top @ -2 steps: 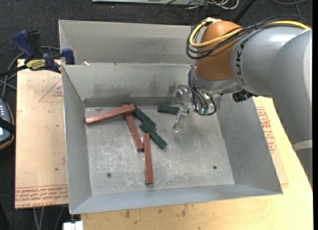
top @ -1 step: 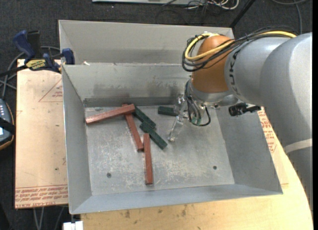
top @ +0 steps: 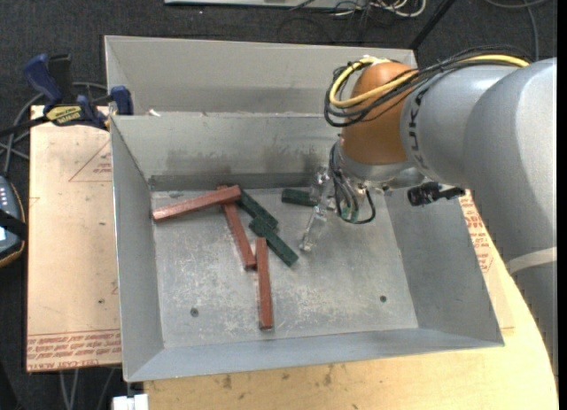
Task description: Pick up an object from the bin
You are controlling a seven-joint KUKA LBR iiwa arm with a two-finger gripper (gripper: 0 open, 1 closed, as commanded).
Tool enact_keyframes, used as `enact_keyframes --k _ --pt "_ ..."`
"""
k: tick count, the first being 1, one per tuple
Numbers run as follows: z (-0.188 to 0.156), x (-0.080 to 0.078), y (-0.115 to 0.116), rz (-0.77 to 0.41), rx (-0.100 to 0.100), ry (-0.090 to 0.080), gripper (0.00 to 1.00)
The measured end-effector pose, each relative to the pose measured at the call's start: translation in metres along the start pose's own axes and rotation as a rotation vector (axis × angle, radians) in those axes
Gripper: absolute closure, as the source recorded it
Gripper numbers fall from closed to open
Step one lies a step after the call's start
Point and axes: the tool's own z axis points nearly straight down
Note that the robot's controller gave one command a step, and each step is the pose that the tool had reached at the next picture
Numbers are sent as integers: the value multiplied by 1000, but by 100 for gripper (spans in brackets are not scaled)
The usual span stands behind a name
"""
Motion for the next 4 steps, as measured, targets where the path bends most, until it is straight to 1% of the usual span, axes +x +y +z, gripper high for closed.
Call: enact_keyframes --k 1,2,3,4 --pt "-2 -1 0 0 -1 -4 100" --pt "-17 -2 1 -2 0 -1 100" --pt "-63 -5 2 -4 -2 -3 100" --pt "-65 -5 2 -6 0 1 100"
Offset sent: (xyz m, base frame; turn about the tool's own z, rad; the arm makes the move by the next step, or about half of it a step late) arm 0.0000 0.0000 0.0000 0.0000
